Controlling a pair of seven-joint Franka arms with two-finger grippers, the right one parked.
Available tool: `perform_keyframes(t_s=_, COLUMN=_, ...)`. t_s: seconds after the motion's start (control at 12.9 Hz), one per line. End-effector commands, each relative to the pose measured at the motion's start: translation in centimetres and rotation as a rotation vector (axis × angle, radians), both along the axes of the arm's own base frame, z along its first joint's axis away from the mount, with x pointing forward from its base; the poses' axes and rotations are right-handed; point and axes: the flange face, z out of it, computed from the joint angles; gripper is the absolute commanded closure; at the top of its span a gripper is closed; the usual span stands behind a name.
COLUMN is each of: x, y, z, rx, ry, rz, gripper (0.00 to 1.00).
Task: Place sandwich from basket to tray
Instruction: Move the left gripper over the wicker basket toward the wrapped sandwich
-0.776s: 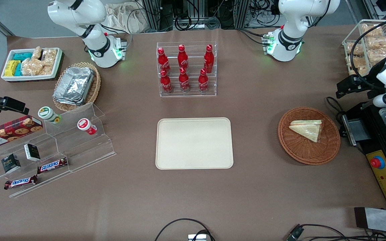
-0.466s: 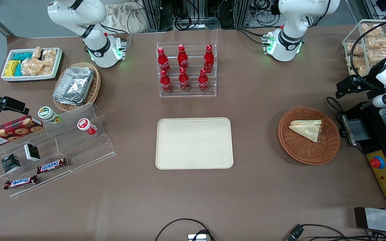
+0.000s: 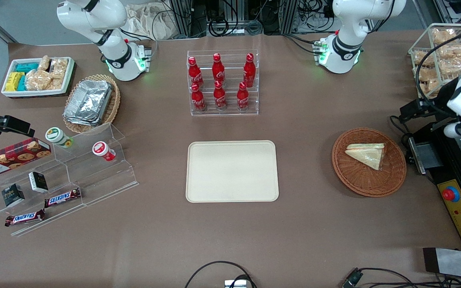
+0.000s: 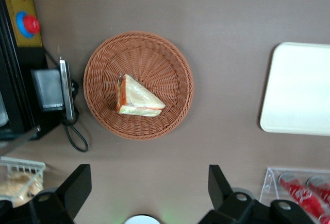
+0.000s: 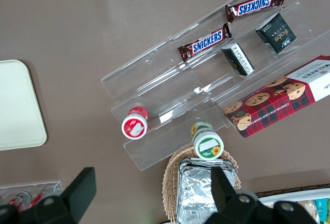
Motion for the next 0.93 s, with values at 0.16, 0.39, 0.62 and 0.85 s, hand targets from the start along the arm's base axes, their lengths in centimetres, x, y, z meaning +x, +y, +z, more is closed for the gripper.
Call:
perform_keyframes(t_s=0.16, x=0.6, y=1.4, z=-4.8, rx=0.019, ry=-0.001, rz=0.125, gripper=0.0)
perform_keyframes(t_s=0.39, x=-1.0, y=3.0, z=-8.2, rx=0.017, ry=-0.034, rz=0.164, gripper=0.0)
perform_keyframes(t_s=0.62, x=-2.9, y=4.0, z=-11.5, rx=0.018, ry=-0.066, rz=0.242, gripper=0.0)
perform_keyframes(t_s=0.85, x=-5.6, y=5.3, z=-15.8, rx=0.016, ry=-0.108, rz=0.297, gripper=0.0)
